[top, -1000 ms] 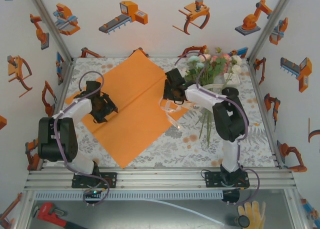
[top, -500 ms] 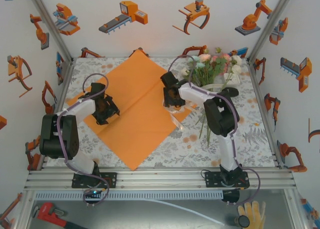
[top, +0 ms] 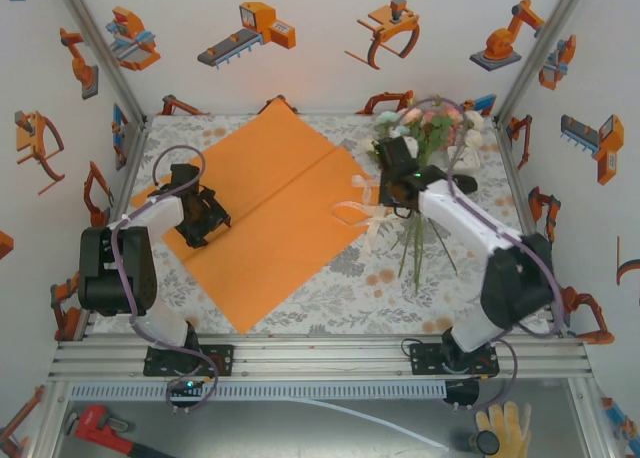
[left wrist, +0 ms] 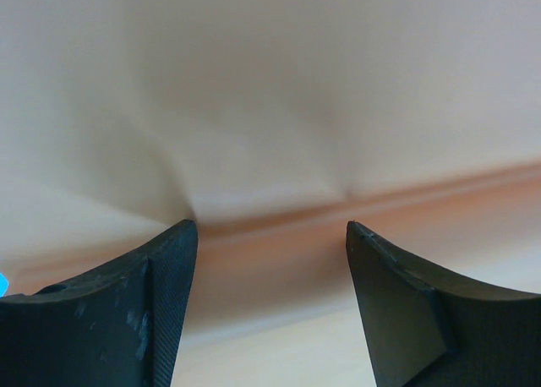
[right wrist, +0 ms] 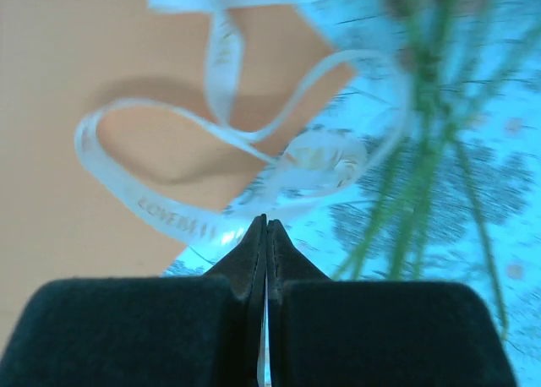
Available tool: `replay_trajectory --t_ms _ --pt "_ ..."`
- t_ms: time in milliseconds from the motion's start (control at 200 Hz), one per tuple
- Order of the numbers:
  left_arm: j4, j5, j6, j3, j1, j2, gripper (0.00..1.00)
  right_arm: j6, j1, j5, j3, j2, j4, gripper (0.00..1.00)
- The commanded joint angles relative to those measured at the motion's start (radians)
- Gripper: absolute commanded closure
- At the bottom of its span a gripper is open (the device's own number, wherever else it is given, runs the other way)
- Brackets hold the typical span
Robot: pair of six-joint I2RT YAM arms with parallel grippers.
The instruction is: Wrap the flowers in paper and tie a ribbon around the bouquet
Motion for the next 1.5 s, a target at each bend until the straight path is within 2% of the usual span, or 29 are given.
replay_trajectory --t_ms 0,85,160,245,300,350,380,451,556,696,816,896,1051,1131,1227,1357,1497 --pt "-0.008 -0.002 0.013 -0.025 0.008 0.04 0.33 0.062 -0.099 0.082 -0.071 -0.228 -0.046 1.0" --pt "-0.003 0.011 0.013 -0.022 0.001 0.042 0.33 0.069 -0.282 0.045 -0.014 -0.362 -0.099 1.0" --pt "0.002 0.016 0.01 -0.018 -0.009 0.04 0.33 0.035 -0.431 0.03 0.103 -0.394 -0.139 1.0" --pt "0.007 0.028 0.009 -0.011 -0.018 0.04 0.33 0.003 -0.509 0.049 0.213 -0.342 -0.186 1.0" --pt "0.014 0.042 0.011 -0.011 -0.024 0.035 0.31 -0.001 -0.534 0.002 0.246 -0.29 -0.215 1.0" --pt "0.018 0.052 0.013 -0.011 -0.033 0.022 0.28 -0.023 -0.535 -0.146 0.236 -0.244 -0.198 1.0" --pt "0.019 0.055 0.019 -0.012 -0.038 0.011 0.27 -0.027 -0.53 -0.272 0.223 -0.206 -0.177 0.88" --pt "0.011 0.06 0.03 -0.013 -0.05 -0.025 0.25 -0.037 -0.498 -0.397 0.218 -0.12 -0.146 0.7" --pt "-0.003 0.076 0.055 -0.005 -0.077 -0.094 0.23 -0.111 -0.446 -0.375 0.241 0.038 -0.077 0.6" --pt "-0.064 0.027 0.095 0.017 -0.139 -0.197 0.19 -0.168 -0.446 -0.317 0.409 0.303 -0.077 0.6" --pt "-0.094 -0.008 0.106 0.009 -0.176 -0.265 0.17 -0.202 -0.443 -0.327 0.565 0.488 -0.108 0.6" --pt "-0.104 -0.015 0.113 0.001 -0.185 -0.288 0.17 -0.208 -0.436 -0.326 0.689 0.597 -0.185 0.55" --pt "-0.117 -0.032 0.116 0.001 -0.194 -0.294 0.16 -0.247 -0.399 -0.217 0.794 0.697 -0.219 0.48" --pt "-0.119 -0.039 0.122 0.012 -0.194 -0.284 0.16 -0.24 -0.397 -0.196 0.852 0.759 -0.271 0.47" --pt "-0.121 -0.043 0.124 0.02 -0.193 -0.271 0.16 -0.251 -0.39 -0.188 0.859 0.798 -0.287 0.41" --pt "-0.116 -0.044 0.128 0.02 -0.193 -0.256 0.16 -0.289 -0.37 -0.151 0.853 0.81 -0.283 0.41" --pt "-0.112 -0.042 0.123 0.018 -0.193 -0.236 0.15 -0.279 -0.371 -0.156 0.853 0.803 -0.299 0.49"
